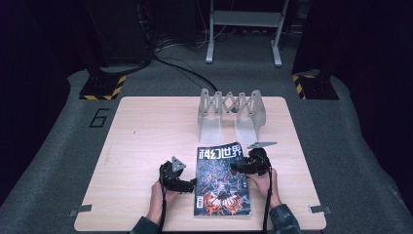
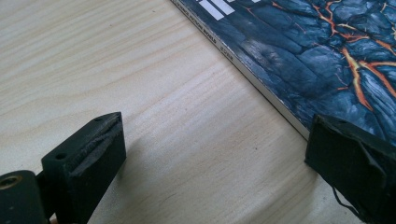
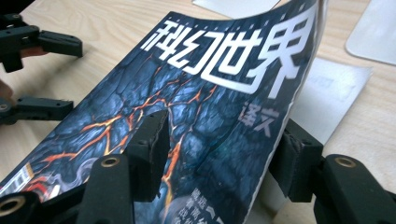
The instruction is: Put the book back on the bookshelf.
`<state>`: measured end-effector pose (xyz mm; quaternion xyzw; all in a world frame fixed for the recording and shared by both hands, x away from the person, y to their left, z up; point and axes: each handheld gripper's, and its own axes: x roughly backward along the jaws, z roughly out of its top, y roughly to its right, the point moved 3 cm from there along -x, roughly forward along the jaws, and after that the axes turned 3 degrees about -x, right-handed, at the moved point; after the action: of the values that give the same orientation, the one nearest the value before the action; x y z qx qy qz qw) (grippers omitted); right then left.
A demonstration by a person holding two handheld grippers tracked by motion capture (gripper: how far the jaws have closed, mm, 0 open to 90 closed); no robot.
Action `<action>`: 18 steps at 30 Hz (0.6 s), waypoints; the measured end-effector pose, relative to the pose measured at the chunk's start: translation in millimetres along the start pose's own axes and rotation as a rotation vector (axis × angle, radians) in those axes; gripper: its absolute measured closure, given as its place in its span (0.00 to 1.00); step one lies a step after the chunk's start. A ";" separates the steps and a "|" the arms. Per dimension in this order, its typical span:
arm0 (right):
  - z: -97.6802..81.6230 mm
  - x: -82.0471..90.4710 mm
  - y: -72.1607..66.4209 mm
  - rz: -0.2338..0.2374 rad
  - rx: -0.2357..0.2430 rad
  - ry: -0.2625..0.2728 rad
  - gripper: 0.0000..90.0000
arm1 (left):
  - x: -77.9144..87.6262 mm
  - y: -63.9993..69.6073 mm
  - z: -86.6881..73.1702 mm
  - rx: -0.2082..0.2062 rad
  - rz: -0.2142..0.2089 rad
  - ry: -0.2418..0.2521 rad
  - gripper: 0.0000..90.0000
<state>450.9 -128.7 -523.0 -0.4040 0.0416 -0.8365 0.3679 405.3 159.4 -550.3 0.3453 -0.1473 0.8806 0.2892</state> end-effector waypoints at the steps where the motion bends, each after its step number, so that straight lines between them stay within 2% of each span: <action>1: -0.6 -0.1 0.5 0.007 0.011 -0.002 0.48 | 0.0 -0.1 0.0 -0.001 -0.001 0.000 0.06; 5: -5.8 0.1 -0.9 0.031 0.001 -0.011 0.49 | 0.0 0.0 0.0 -0.001 0.000 0.000 0.06; 13: -6.2 -3.3 -1.6 0.019 0.009 -0.023 0.49 | 0.0 -0.1 0.0 -0.001 -0.001 0.001 0.06; 14: -4.8 -5.8 -1.2 0.012 0.020 -0.023 0.49 | 0.1 -0.1 0.0 -0.001 -0.001 0.000 0.06; 18: -1.5 -10.7 0.1 0.026 0.008 -0.023 0.49 | 0.0 -0.1 0.0 -0.001 -0.001 0.000 0.06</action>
<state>454.2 -122.3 -531.0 -0.4113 0.0393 -0.8271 0.3810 405.3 159.4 -550.3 0.3450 -0.1474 0.8804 0.2899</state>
